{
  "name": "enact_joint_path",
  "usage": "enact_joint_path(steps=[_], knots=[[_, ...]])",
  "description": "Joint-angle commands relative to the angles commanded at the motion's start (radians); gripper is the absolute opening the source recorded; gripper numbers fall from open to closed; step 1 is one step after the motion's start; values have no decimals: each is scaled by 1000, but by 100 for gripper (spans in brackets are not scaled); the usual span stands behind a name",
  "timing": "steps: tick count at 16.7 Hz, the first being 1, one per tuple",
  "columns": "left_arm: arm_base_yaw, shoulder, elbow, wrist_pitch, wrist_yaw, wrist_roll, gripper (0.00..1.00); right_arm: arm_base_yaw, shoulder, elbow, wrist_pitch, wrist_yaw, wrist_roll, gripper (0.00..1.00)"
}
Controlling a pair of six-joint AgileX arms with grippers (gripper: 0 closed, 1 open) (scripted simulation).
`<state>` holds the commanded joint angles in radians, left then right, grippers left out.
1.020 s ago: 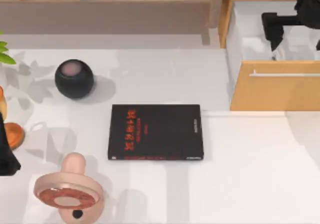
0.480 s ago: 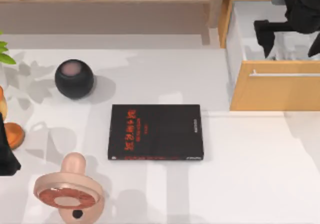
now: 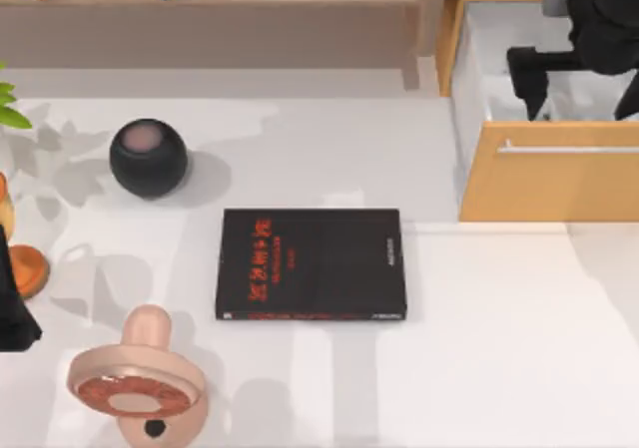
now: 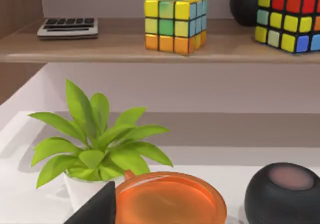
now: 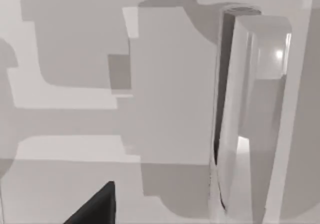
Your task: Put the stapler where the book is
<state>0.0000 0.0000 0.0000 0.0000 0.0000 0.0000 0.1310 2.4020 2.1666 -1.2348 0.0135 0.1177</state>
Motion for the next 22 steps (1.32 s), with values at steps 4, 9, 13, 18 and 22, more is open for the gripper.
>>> enact_joint_path(steps=[4, 9, 13, 18, 22], knots=[[0, 0, 0, 0, 0, 0, 100, 4, 4, -50, 49, 1, 3, 100], [0, 0, 0, 0, 0, 0, 100, 2, 52, -60, 113, 2, 3, 100], [0, 0, 0, 0, 0, 0, 100, 1, 65, -59, 123, 1, 2, 100], [0, 0, 0, 0, 0, 0, 100, 1, 65, -59, 123, 1, 2, 70], [0, 0, 0, 0, 0, 0, 100, 1, 65, -59, 123, 1, 2, 40]])
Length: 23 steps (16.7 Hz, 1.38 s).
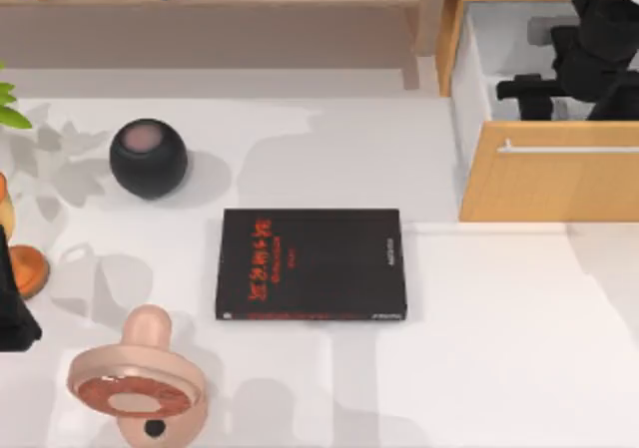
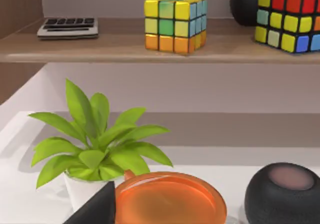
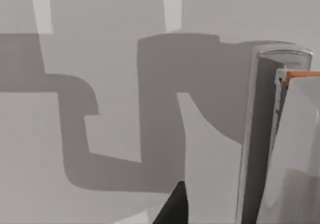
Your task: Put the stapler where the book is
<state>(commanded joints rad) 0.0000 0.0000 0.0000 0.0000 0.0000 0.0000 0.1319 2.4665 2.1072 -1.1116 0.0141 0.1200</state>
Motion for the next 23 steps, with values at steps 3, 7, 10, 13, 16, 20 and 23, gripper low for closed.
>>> enact_joint_path(steps=[3, 7, 10, 13, 16, 20, 23], knots=[[0, 0, 0, 0, 0, 0, 100, 0, 0, 0, 0, 0, 0, 17], [0, 0, 0, 0, 0, 0, 100, 0, 0, 0, 0, 0, 0, 0], [0, 0, 0, 0, 0, 0, 100, 0, 0, 0, 0, 0, 0, 0], [0, 0, 0, 0, 0, 0, 100, 0, 0, 0, 0, 0, 0, 0], [0, 0, 0, 0, 0, 0, 100, 1, -10, 4, -7, 4, 2, 0], [0, 0, 0, 0, 0, 0, 100, 18, -92, 1, -68, 54, 26, 0], [0, 0, 0, 0, 0, 0, 100, 43, -172, 24, -105, 99, 79, 0]])
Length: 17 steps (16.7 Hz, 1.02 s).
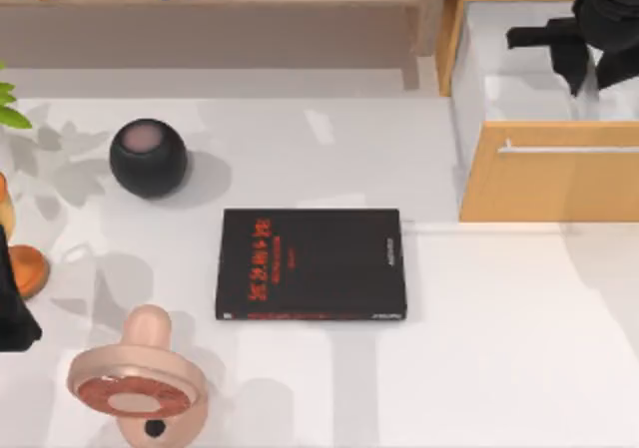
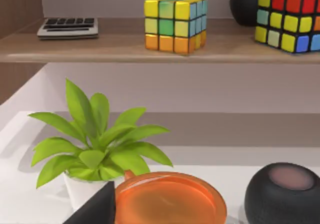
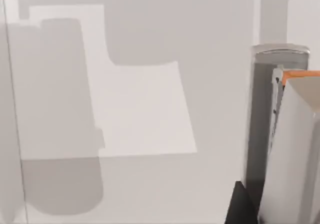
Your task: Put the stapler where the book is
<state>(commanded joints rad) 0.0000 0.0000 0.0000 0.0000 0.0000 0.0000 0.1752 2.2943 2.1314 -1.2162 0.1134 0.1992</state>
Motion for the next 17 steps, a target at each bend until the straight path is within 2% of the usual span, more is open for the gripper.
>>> enact_joint_path(steps=[8, 17], knots=[[0, 0, 0, 0, 0, 0, 100, 223, -88, 104, -41, 35, 255, 0], [0, 0, 0, 0, 0, 0, 100, 533, 68, 113, -79, -17, 544, 0]])
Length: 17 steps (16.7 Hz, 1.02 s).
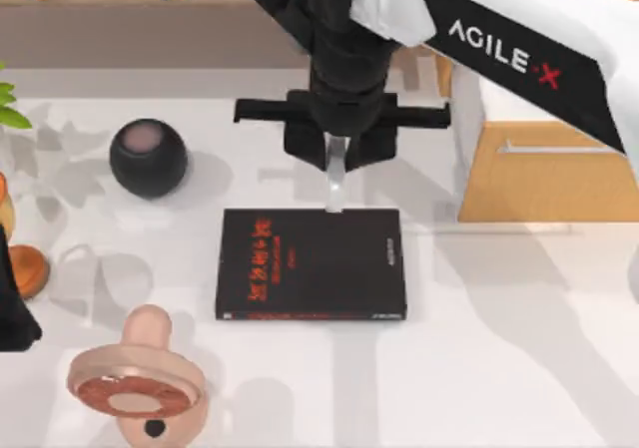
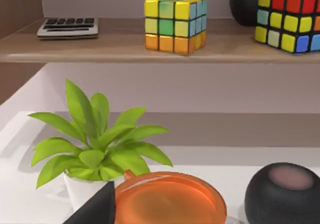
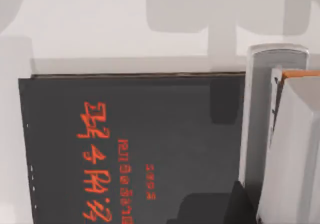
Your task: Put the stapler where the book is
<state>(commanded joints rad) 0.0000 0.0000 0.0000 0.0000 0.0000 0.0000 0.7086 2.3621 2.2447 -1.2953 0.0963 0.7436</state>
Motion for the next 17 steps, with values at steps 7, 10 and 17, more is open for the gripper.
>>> enact_joint_path(steps=[7, 10, 17], knots=[[0, 0, 0, 0, 0, 0, 100, 71, 58, -19, -13, -18, 61, 0], [0, 0, 0, 0, 0, 0, 100, 67, 57, -21, -8, -18, 61, 0], [0, 0, 0, 0, 0, 0, 100, 68, 69, -117, 96, -18, 58, 0]])
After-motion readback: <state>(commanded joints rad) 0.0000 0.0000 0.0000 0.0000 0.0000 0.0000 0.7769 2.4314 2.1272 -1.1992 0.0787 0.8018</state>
